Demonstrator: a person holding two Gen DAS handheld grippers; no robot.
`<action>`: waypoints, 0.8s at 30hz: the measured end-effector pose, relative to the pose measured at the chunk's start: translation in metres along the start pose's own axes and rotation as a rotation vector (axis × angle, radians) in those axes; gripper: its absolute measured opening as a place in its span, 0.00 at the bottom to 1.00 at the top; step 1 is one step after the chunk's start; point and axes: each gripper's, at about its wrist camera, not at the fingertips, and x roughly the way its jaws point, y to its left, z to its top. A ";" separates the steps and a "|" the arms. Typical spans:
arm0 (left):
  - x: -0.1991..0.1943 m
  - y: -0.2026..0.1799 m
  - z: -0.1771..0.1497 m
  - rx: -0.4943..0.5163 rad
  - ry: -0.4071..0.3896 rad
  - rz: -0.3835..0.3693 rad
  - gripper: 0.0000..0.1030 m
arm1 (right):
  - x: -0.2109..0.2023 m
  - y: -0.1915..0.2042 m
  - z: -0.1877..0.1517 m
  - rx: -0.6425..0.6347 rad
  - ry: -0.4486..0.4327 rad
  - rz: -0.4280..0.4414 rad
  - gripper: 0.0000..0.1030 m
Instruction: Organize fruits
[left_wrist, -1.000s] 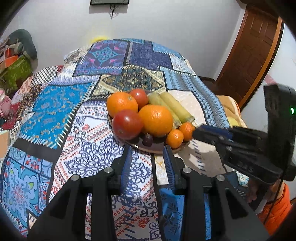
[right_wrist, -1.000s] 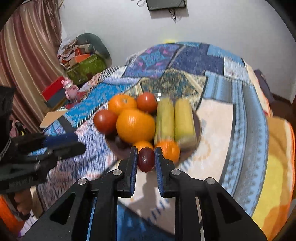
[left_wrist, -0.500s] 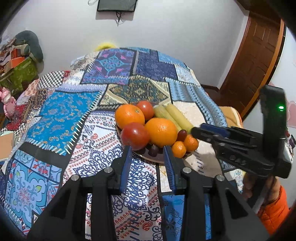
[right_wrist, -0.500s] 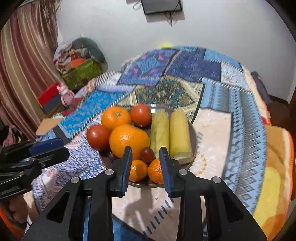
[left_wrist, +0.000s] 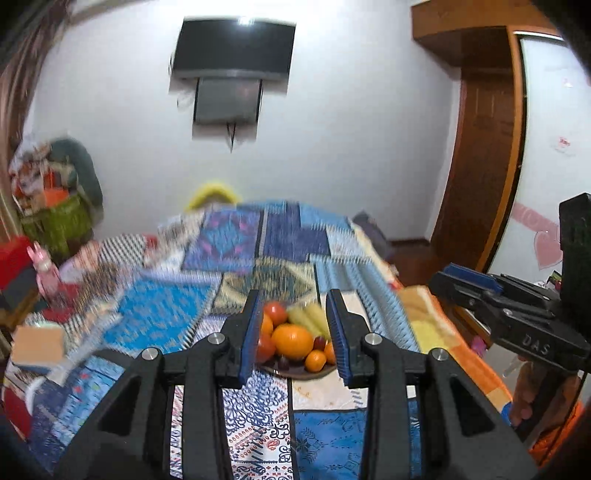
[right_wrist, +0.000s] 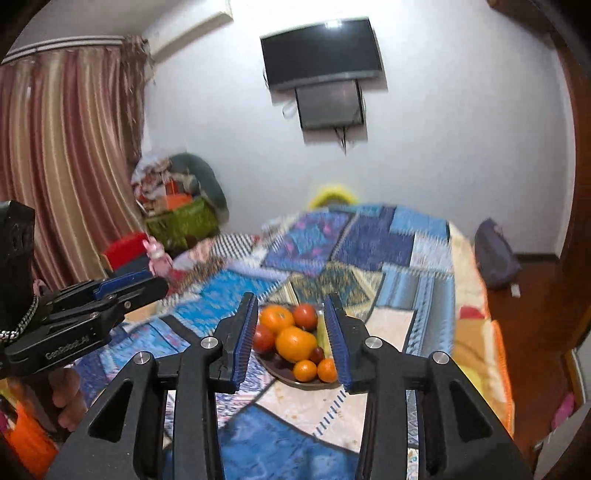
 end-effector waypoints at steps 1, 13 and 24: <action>-0.014 -0.004 0.004 0.007 -0.026 0.000 0.34 | -0.012 0.005 0.002 -0.003 -0.022 0.002 0.36; -0.118 -0.030 0.011 0.049 -0.216 0.036 0.61 | -0.090 0.039 0.002 -0.011 -0.176 -0.019 0.69; -0.145 -0.037 0.003 0.058 -0.275 0.064 0.97 | -0.100 0.045 0.002 -0.003 -0.238 -0.086 1.00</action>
